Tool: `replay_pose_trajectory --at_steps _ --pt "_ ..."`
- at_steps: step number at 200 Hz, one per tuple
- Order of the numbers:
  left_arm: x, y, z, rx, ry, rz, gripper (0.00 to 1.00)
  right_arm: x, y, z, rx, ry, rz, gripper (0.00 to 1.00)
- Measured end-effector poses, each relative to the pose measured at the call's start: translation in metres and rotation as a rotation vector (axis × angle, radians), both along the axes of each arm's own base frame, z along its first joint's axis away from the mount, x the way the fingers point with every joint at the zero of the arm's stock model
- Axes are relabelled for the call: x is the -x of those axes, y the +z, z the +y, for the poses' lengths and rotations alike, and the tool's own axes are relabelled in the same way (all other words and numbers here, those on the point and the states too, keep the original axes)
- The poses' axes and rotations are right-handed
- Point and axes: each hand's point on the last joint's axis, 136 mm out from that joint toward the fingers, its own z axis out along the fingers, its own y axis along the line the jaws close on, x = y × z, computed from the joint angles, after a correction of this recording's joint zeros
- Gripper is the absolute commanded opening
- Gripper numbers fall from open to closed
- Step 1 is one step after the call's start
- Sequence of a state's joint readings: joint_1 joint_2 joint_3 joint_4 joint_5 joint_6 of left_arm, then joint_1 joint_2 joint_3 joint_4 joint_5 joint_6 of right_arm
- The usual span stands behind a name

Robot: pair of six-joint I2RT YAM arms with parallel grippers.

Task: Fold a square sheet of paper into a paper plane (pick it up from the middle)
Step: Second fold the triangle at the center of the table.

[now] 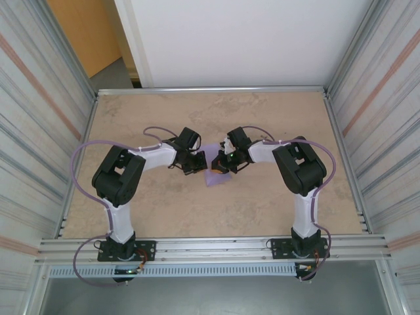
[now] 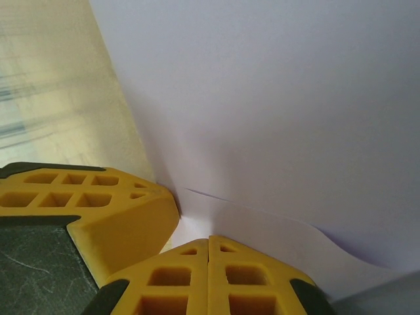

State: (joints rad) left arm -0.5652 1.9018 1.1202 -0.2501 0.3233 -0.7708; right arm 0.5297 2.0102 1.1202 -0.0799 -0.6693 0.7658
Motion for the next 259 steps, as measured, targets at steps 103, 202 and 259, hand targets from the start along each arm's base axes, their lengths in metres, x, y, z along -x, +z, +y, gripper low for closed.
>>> replay_pose_trajectory --at_steps 103,202,259 --pt "0.000 0.000 0.000 -0.011 -0.022 -0.007 0.00 -0.009 -0.002 -0.010 0.015 -0.020 -0.019 0.05" --pt "0.000 0.000 0.000 -0.017 -0.032 -0.007 0.00 -0.040 0.001 -0.052 0.060 -0.113 -0.062 0.06" --pt "0.000 0.000 0.000 -0.023 -0.045 -0.004 0.00 -0.029 0.015 -0.035 0.051 -0.043 -0.119 0.06"
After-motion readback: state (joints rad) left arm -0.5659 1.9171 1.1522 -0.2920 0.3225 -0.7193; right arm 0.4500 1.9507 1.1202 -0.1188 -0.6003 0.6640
